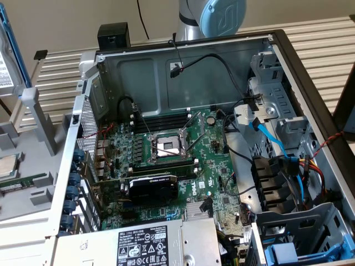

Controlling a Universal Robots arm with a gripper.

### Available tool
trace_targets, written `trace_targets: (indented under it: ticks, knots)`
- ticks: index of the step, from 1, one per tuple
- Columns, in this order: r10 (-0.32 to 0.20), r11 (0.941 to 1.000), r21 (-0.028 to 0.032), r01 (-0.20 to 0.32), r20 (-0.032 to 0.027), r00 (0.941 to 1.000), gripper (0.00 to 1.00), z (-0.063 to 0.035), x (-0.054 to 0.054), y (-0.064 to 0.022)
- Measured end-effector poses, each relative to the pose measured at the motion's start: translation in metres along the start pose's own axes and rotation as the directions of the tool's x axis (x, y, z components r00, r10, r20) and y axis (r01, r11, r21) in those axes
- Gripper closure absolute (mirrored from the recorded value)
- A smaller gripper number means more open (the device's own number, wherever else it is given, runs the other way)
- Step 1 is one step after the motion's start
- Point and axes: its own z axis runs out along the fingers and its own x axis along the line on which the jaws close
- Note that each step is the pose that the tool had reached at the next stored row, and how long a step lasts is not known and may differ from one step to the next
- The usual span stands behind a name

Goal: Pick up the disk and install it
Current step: 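Pick up the disk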

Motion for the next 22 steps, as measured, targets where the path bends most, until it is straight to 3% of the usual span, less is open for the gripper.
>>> trace_targets:
  ticks: [4,7,12,22]
  knots:
    - [0.001,0.9999,0.0126,-0.001,0.0132,0.9999,0.63,-0.0034,0.0,-0.0005]
    - [0.001,0.9999,0.0156,-0.002,0.019,0.9998,0.63,-0.0084,0.001,-0.0021]
    - [0.001,0.9998,0.0178,-0.002,0.0236,0.9997,0.63,-0.0198,0.002,-0.0072]
    - [0.002,0.9997,0.0228,-0.002,0.0267,0.9996,0.63,-0.0448,0.005,-0.0197]
